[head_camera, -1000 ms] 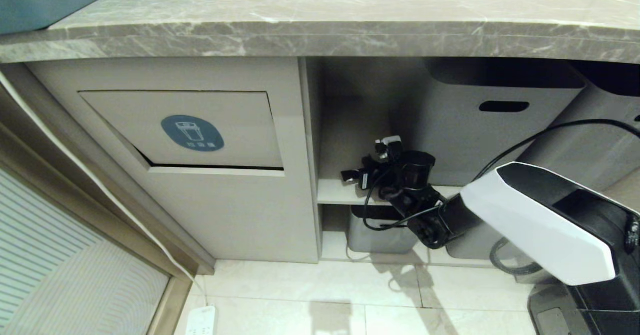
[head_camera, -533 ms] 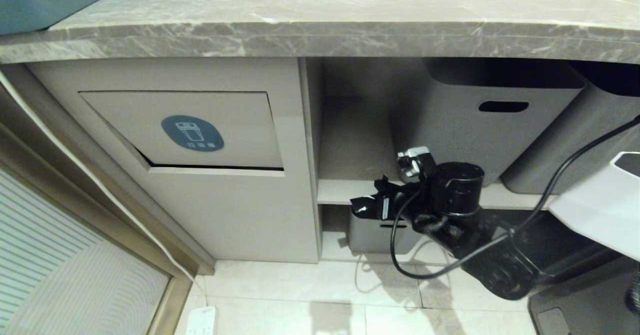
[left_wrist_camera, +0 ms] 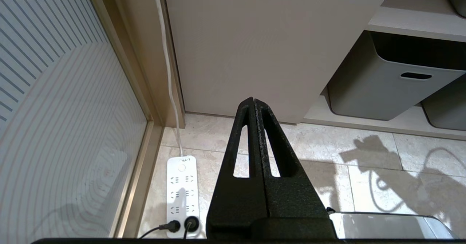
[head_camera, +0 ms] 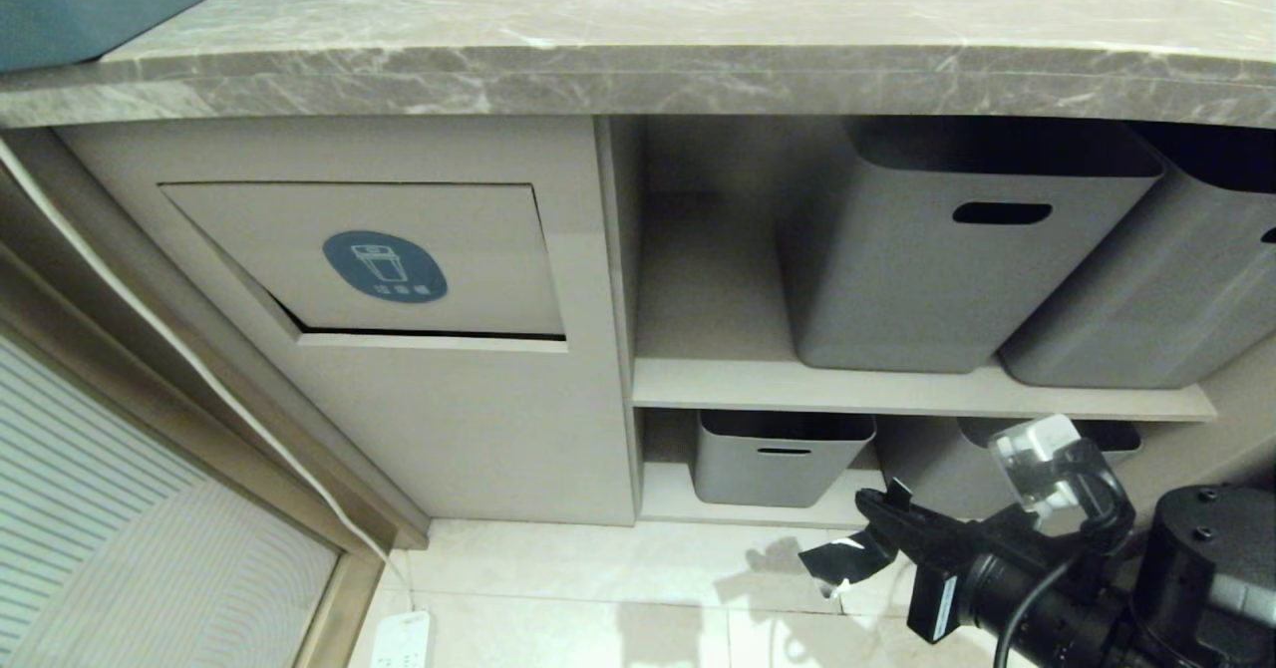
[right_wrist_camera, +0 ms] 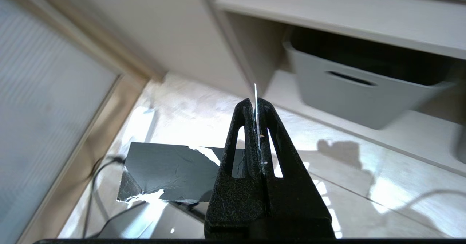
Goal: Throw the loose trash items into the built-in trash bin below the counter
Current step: Hand it to the other hand
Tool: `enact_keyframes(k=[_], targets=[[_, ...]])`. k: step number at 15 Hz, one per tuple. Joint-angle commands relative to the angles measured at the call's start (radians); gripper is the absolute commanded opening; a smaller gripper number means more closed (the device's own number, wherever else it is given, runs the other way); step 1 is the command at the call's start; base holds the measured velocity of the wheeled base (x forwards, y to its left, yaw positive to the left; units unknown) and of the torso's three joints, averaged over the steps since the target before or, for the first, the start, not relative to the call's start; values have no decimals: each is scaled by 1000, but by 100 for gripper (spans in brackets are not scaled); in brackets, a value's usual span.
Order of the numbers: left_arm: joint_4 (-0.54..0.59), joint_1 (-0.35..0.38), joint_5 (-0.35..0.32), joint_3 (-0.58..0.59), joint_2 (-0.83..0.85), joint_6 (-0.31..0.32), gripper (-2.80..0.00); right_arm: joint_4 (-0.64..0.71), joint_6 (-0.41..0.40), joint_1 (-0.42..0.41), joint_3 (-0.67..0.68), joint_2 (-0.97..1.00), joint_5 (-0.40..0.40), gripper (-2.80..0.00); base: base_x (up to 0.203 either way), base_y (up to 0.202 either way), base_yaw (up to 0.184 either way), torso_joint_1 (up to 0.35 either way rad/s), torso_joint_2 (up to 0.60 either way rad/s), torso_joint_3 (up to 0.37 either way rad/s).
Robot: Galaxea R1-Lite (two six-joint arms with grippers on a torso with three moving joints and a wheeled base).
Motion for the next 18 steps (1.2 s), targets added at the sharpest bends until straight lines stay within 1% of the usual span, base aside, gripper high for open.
enact_keyframes(k=[1,3,4,6,11,12,13,15,16,18], targets=[[0,0,0,2,2,-2,-280,-7,3,-9,-2,-47,-12,-280,0,0,0,0,0,0],[0,0,0,2,2,0,-280,-7,-1,-17,-36,-13,-18,-280,0,0,0,0,0,0],[0,0,0,2,2,-1,-280,-6,-3,-19,-40,-1,-42,-280,0,0,0,0,0,0],[0,0,0,2,2,0,-280,-7,6,-55,-37,12,-50,-280,0,0,0,0,0,0],[0,0,-3,0,2,4,-280,-9,8,-58,-36,21,-49,-280,0,0,0,0,0,0],[-6,-1,-6,2,2,4,-280,-11,0,-57,-46,31,-48,-280,0,0,0,0,0,0],[-18,0,-6,-15,2,-7,-280,-11,-4,-56,-82,45,-48,-280,0,0,0,0,0,0],[-20,-1,-28,-126,48,-29,-280,-11,-6,-55,-136,56,-49,-280,0,0,0,0,0,0],[-19,-2,-56,-204,115,-36,-280,-10,1,-55,-161,72,-49,-280,0,0,0,0,0,0],[-13,-6,-141,-398,333,-74,-280,-9,4,-47,-254,108,-48,-280,0,0,0,0,0,0]])
